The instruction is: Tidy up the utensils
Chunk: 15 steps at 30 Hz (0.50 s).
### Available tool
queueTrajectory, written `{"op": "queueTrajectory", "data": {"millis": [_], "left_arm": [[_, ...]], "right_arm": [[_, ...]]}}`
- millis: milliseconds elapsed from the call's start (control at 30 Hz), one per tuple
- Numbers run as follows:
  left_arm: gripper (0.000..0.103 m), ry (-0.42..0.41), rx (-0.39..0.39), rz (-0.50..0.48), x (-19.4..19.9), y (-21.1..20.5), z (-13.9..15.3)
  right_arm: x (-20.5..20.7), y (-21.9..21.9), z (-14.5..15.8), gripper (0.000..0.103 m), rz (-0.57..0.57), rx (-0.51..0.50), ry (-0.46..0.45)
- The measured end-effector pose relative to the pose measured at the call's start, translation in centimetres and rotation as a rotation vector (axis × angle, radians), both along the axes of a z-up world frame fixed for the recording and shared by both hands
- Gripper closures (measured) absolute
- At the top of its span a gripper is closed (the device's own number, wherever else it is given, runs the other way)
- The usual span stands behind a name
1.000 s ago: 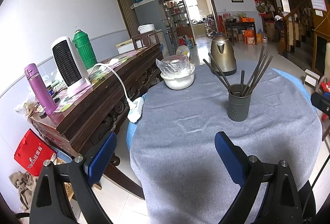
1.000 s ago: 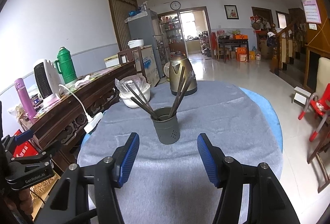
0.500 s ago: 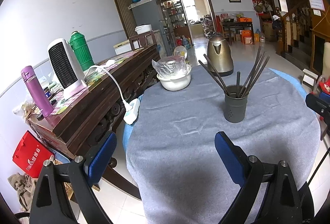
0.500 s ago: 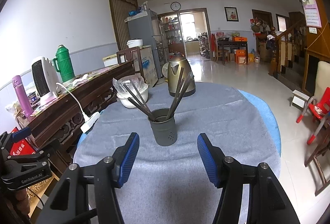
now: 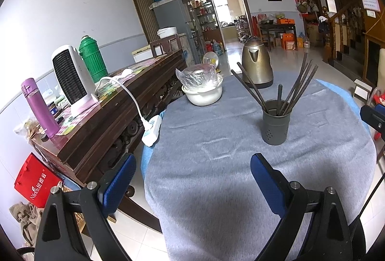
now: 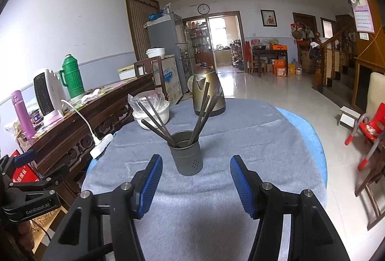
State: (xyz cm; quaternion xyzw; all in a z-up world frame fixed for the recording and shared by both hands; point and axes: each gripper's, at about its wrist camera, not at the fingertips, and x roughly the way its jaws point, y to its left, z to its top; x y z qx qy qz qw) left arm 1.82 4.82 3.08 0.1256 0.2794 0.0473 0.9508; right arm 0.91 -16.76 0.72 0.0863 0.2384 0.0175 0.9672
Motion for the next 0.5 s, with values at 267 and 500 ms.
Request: {"op": "queueTrajectory", "data": {"millis": [267, 500], "left_arm": [[0.007, 0.002, -0.008, 0.027, 0.9, 0.3, 0.0], [0.007, 0.010, -0.019, 0.060, 1.6, 0.6, 0.1]], "right_arm": [[1.6, 0.6, -0.2, 0.040, 0.030, -0.016, -0.002], [2.9, 1.0, -0.3, 0.040, 0.059, -0.007, -0.004]]}}
